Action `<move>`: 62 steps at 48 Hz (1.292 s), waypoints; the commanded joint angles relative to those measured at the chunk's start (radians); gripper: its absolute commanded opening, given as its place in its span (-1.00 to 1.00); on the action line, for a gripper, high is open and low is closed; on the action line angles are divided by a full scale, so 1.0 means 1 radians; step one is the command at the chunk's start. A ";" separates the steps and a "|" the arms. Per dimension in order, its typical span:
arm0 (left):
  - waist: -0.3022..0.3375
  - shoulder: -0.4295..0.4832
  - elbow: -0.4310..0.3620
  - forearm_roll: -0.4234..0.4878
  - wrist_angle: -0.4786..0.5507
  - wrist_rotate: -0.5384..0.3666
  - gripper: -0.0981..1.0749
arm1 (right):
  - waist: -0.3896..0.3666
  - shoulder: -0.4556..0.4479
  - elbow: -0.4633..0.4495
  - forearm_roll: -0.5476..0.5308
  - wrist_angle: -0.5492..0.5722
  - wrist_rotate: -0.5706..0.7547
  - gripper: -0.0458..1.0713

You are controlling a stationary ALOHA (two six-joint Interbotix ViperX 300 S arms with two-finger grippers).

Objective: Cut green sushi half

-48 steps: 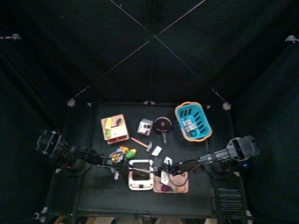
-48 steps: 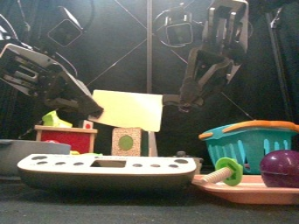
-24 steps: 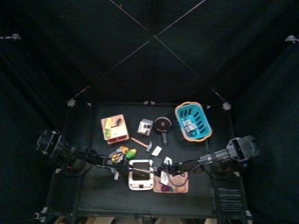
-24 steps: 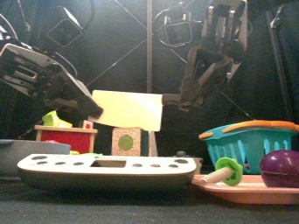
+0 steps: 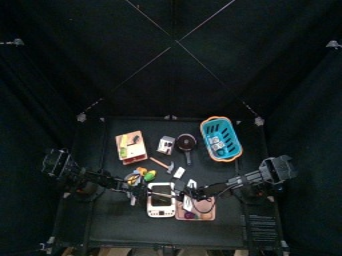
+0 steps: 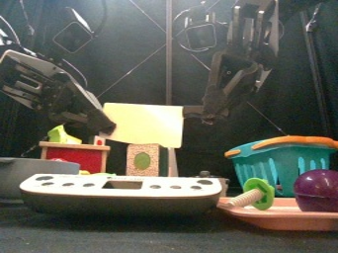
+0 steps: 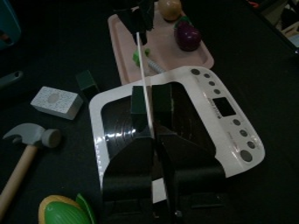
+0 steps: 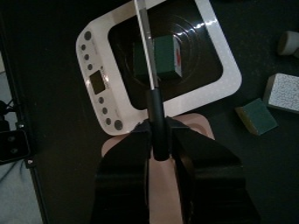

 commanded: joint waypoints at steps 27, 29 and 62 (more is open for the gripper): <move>0.008 -0.051 0.032 0.021 0.002 -0.002 -0.18 | 0.008 -0.034 -0.032 0.005 0.063 0.002 -0.12; 0.008 -0.058 0.038 0.021 0.002 -0.003 -0.18 | 0.006 -0.034 -0.032 0.005 0.067 0.000 -0.12; 0.018 -0.034 0.061 0.152 -0.038 -0.189 -0.18 | 0.006 -0.026 -0.025 0.005 0.071 0.000 -0.12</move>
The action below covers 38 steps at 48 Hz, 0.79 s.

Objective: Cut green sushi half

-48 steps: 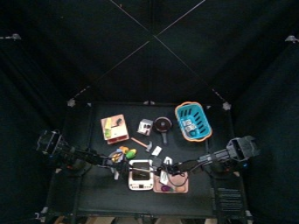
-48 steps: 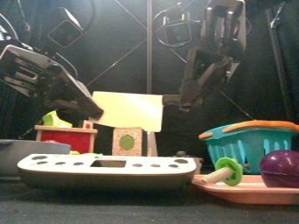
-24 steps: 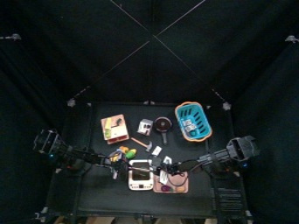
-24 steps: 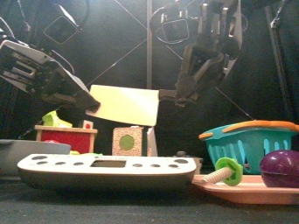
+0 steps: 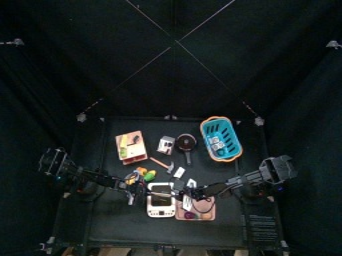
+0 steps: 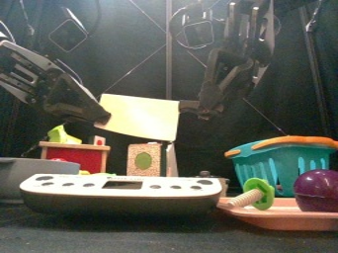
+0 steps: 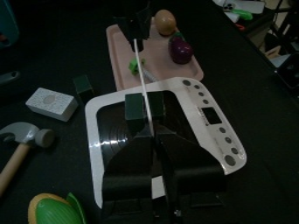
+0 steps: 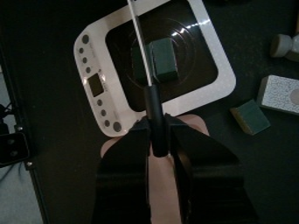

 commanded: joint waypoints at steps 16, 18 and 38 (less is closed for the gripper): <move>0.023 0.020 0.017 0.012 -0.003 -0.002 -0.18 | -0.002 -0.025 0.009 0.006 0.018 0.002 -0.12; 0.023 0.018 0.017 0.012 -0.003 -0.002 -0.18 | 0.000 -0.025 0.009 0.006 0.018 0.002 -0.12; 0.015 0.020 0.020 0.003 -0.006 -0.003 -0.18 | 0.005 -0.020 0.009 0.006 0.012 0.003 -0.12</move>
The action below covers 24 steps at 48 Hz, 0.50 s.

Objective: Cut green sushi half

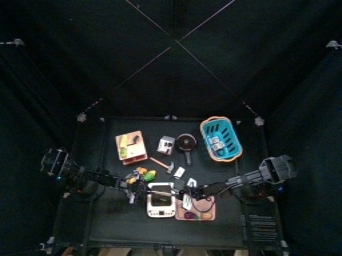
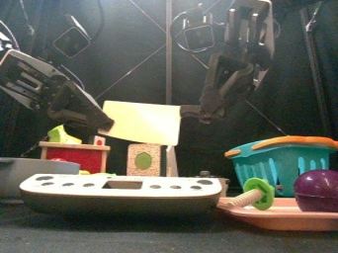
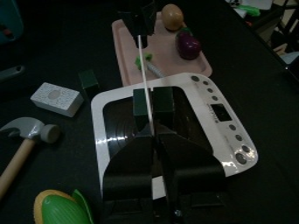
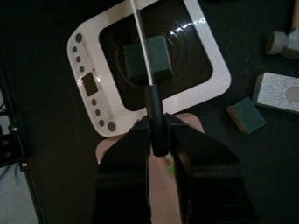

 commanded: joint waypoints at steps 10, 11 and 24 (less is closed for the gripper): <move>-0.011 -0.002 0.023 -0.002 0.005 0.000 -0.18 | 0.011 -0.017 0.002 0.006 0.011 0.005 -0.12; -0.011 -0.002 0.023 -0.003 0.005 0.000 -0.18 | 0.012 -0.017 0.002 0.006 0.011 0.005 -0.12; -0.018 -0.002 0.025 -0.003 0.009 -0.002 -0.18 | 0.015 -0.006 0.000 0.006 0.012 0.005 -0.12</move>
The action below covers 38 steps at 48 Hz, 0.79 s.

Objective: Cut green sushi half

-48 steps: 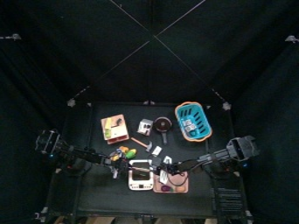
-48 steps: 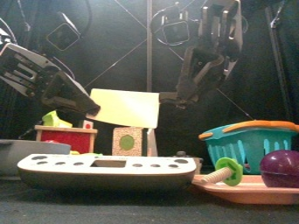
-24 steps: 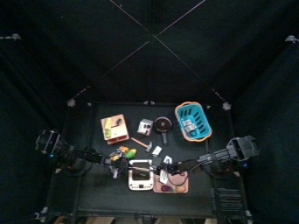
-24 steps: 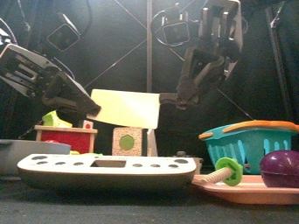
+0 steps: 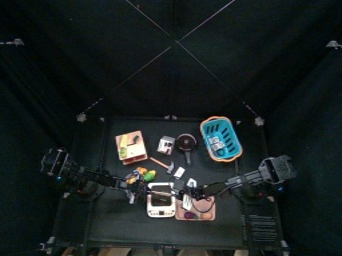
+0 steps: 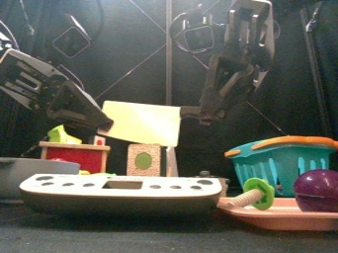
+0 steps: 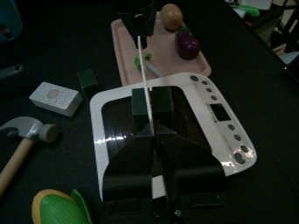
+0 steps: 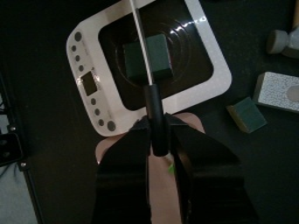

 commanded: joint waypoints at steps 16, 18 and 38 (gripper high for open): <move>-0.012 -0.002 0.026 -0.006 0.012 0.000 -0.18 | 0.014 -0.006 0.000 0.006 0.012 0.005 -0.12; -0.012 -0.002 0.026 -0.008 0.014 0.000 -0.18 | 0.014 -0.006 0.000 0.006 0.011 0.005 -0.12; -0.012 0.054 0.015 -0.006 0.012 0.000 -0.18 | 0.012 0.008 -0.002 0.006 0.011 0.005 -0.12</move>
